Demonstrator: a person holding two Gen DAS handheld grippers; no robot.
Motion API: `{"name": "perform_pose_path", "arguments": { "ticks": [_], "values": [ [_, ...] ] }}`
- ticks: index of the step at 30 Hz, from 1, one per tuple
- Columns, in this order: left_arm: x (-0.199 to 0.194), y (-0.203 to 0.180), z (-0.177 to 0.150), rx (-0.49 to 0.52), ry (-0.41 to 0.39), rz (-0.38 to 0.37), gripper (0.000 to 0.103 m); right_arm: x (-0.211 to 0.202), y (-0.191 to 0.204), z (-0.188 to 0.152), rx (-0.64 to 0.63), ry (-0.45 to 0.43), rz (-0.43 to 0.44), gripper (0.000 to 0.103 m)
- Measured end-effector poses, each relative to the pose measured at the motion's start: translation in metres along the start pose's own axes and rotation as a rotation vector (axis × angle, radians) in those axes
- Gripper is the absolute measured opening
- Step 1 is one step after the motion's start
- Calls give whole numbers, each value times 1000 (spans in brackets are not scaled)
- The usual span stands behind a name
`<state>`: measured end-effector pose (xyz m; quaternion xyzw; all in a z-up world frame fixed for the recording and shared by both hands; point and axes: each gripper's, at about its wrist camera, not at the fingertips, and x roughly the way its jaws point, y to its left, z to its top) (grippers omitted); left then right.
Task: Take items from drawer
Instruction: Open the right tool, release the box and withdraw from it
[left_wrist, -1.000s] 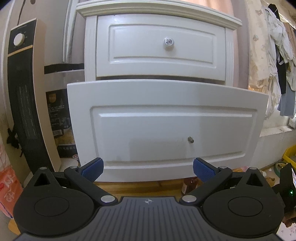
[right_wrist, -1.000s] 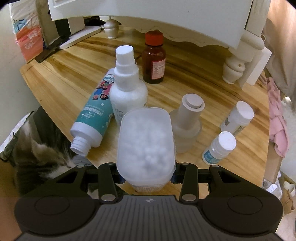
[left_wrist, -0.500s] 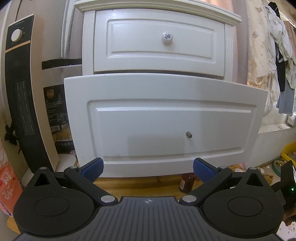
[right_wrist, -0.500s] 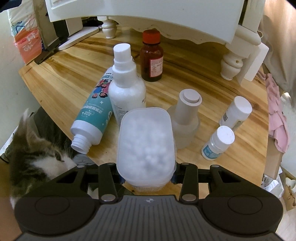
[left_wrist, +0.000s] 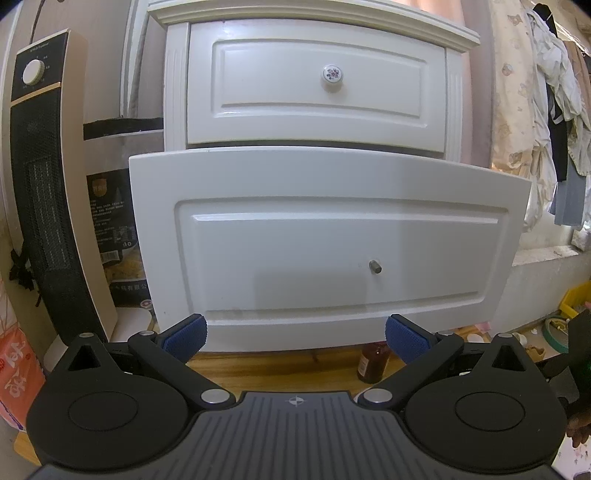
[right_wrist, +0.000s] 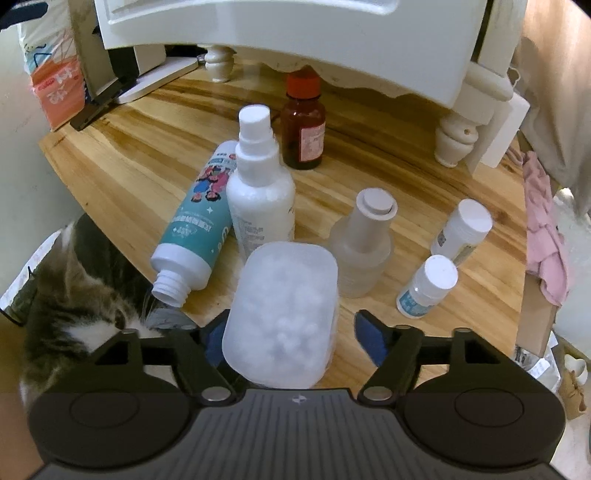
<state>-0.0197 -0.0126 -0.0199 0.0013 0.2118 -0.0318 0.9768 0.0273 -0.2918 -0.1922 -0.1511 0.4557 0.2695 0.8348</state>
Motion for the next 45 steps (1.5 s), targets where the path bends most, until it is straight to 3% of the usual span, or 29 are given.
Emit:
{"name": "perform_pose_path", "arguments": {
  "ticks": [4, 7, 22, 45],
  "values": [
    [-1, 0, 0, -1, -2, -1, 103, -3, 0, 0, -3, 6, -7, 86],
    [-1, -1, 0, 0, -2, -2, 103, -3, 1, -2, -1, 14, -9, 103],
    [-1, -1, -2, -14, -3, -15, 103, -12, 8, -9, -4, 11, -32, 103],
    [-9, -2, 1, -14, -18, -26, 103, -75, 60, 14, -26, -209, -121, 103]
  ]
}}
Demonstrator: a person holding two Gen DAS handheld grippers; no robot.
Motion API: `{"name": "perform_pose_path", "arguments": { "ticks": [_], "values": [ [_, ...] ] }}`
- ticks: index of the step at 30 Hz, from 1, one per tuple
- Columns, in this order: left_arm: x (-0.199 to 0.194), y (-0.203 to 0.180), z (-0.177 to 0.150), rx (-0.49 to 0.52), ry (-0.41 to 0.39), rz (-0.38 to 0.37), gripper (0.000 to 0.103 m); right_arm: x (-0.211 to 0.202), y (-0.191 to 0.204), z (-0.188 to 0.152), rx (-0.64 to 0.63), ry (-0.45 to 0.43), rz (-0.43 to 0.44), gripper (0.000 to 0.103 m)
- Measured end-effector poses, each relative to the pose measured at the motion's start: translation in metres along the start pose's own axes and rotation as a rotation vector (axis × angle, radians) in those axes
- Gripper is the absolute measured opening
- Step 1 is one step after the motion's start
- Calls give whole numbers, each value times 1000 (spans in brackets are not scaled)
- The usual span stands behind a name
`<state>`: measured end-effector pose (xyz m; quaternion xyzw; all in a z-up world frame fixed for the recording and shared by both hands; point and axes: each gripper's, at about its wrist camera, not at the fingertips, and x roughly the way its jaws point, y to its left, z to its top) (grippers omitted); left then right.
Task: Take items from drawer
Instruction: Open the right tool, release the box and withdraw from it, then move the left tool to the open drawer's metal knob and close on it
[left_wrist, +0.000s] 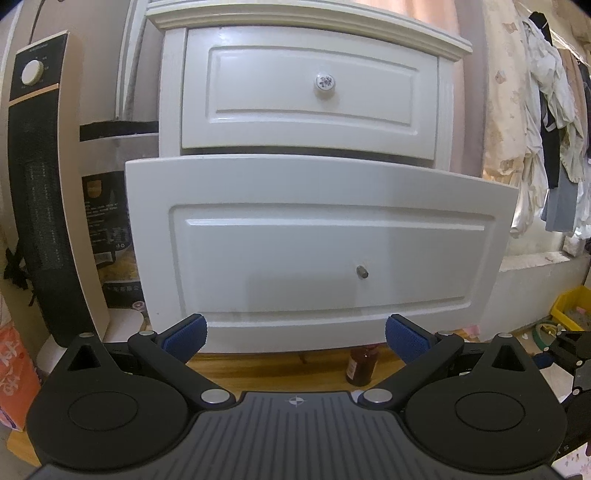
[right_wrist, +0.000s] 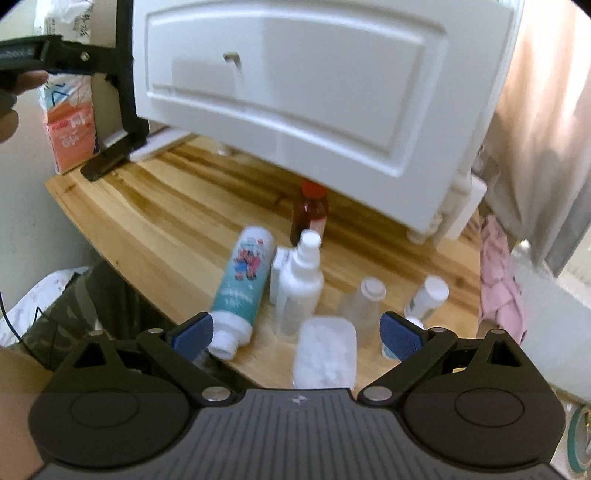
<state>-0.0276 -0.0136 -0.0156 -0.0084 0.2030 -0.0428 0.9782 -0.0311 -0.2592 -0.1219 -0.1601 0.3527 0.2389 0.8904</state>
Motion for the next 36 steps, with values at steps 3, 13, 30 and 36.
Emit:
{"name": "perform_pose_path", "arguments": {
  "ticks": [3, 13, 30, 36],
  "values": [
    [-1, 2, 1, -6, -3, -3, 103, -3, 7, 7, -3, -38, 2, 103],
    [-8, 10, 5, -17, -33, -6, 103, -25, 21, 31, 93, -255, -18, 103],
    [-10, 14, 9, -30, -73, -13, 103, -51, 35, 63, 238, -477, -197, 103],
    [-8, 8, 11, -27, -87, -3, 103, -61, 45, 69, 259, -539, -266, 103]
  ]
}}
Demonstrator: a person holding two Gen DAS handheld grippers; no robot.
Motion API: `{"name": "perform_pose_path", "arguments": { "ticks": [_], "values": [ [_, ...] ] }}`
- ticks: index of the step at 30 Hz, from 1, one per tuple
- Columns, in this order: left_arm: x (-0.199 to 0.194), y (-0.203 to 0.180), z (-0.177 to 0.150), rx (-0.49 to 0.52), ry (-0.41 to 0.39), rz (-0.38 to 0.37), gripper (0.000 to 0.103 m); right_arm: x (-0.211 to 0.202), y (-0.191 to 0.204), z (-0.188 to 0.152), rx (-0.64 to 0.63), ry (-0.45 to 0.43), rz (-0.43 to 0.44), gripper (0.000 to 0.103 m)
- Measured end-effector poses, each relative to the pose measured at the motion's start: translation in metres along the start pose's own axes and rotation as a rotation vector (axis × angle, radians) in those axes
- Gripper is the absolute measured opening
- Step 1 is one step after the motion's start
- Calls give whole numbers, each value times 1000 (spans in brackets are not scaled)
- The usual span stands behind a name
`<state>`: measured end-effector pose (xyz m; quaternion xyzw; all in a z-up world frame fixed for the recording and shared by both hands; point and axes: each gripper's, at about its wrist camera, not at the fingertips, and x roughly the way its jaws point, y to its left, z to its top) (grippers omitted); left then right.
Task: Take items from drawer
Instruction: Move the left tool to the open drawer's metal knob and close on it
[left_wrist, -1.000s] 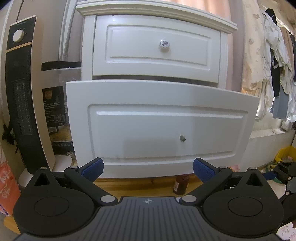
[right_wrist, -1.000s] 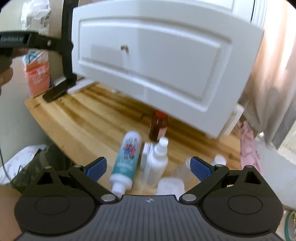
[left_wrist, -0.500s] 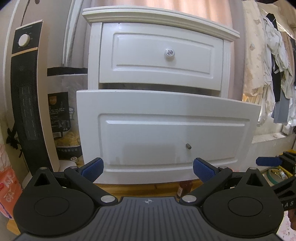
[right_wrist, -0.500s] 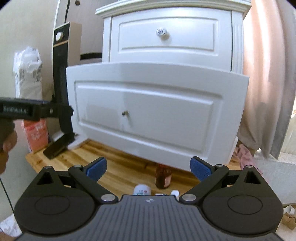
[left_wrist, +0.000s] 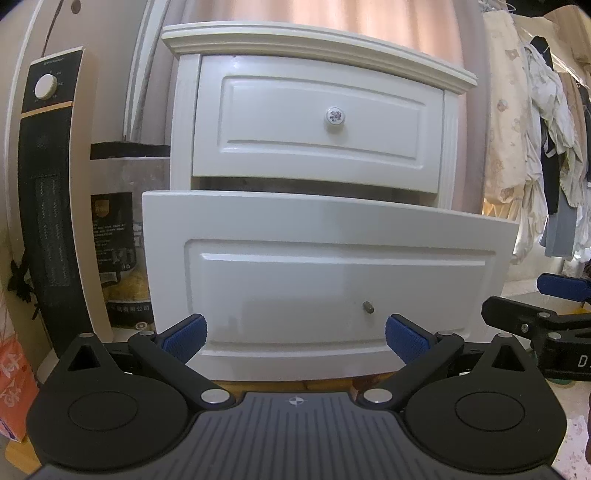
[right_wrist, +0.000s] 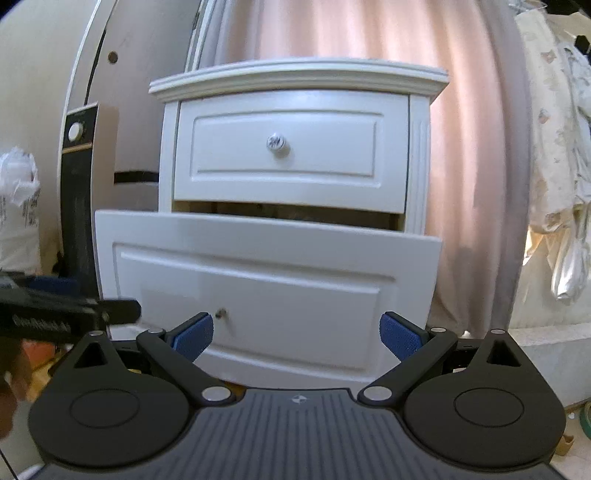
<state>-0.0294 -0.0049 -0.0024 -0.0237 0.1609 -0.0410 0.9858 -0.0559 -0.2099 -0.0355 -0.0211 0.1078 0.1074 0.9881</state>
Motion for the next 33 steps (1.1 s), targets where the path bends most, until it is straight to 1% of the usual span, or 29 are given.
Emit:
{"name": "perform_pose_path", "arguments": {
  "ticks": [4, 8, 13, 16, 21, 23, 27, 33],
  "values": [
    [-1, -3, 2, 9, -12, 8, 103, 5, 0, 3, 15, 2, -2, 103],
    [1, -3, 3, 4, -7, 9, 103, 9, -1, 4, 14, 2, -10, 103],
    [13, -11, 1, 7, 1, 20, 103, 5, -4, 5, 9, -22, -34, 103],
    [20, -21, -3, 27, -33, 40, 103, 2, -6, 6, 4, -35, -50, 103],
    [34, -41, -7, 43, -74, 5, 103, -3, -14, 5, 3, -36, -73, 103],
    [39, -49, -7, 52, -79, 2, 103, -4, -16, 5, -3, -36, -79, 103],
    [53, -64, -9, 51, -48, -14, 103, -6, -19, 5, -12, -38, -89, 103],
    [66, -77, -13, 46, -77, 59, 103, -9, -29, 3, -3, -51, -105, 103]
  ]
}}
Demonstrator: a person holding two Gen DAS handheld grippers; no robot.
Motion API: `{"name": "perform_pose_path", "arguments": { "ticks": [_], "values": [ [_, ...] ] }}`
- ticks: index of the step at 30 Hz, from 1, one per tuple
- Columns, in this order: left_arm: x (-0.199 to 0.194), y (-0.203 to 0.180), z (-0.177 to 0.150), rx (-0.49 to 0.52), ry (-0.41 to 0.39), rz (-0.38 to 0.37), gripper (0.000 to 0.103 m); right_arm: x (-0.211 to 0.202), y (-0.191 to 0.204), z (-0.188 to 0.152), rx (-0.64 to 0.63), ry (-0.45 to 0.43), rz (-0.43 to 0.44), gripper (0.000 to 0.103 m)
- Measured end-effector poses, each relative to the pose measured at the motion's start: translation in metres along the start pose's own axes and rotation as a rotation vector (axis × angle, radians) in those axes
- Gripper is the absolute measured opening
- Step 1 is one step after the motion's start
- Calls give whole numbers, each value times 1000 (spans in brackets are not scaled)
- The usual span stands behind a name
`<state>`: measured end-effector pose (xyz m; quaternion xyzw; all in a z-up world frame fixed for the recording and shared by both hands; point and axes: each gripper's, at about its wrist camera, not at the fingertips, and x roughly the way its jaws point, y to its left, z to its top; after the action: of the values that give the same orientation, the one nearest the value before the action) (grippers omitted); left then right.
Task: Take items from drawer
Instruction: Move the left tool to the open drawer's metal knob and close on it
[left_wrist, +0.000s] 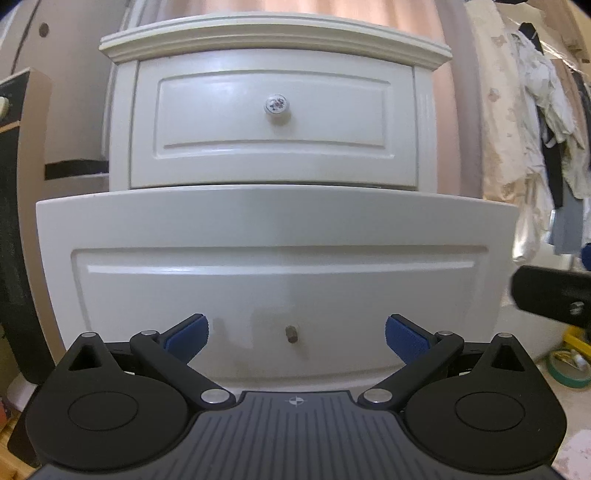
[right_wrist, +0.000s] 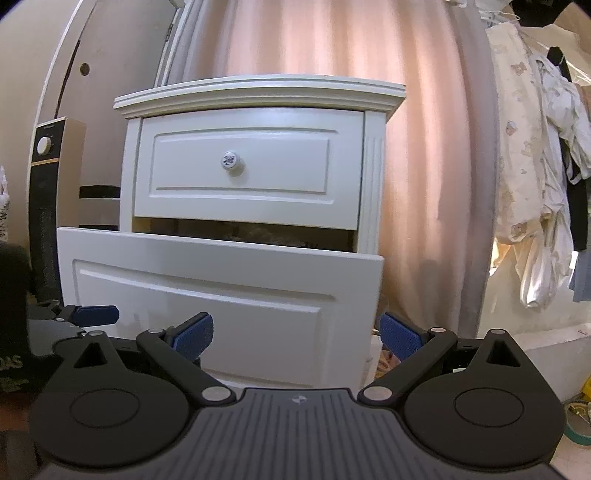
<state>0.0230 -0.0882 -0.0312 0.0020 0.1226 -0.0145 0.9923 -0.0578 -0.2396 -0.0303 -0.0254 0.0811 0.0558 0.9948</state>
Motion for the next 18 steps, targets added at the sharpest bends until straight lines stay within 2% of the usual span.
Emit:
{"name": "perform_pose_path", "arguments": {
  "ticks": [5, 13, 16, 18],
  "values": [
    [11, -2, -3, -9, 14, 25, 103, 3, -12, -4, 42, 4, 7, 103],
    [23, -2, -6, -39, 38, 53, 103, 9, -12, -8, 27, 18, 19, 103],
    [22, -5, -11, -25, 16, 73, 98, 11, -12, -8, 23, 18, 23, 103],
    [19, -8, -14, -12, -1, 84, 89, 12, -12, -9, 17, 22, 23, 103]
  ]
}}
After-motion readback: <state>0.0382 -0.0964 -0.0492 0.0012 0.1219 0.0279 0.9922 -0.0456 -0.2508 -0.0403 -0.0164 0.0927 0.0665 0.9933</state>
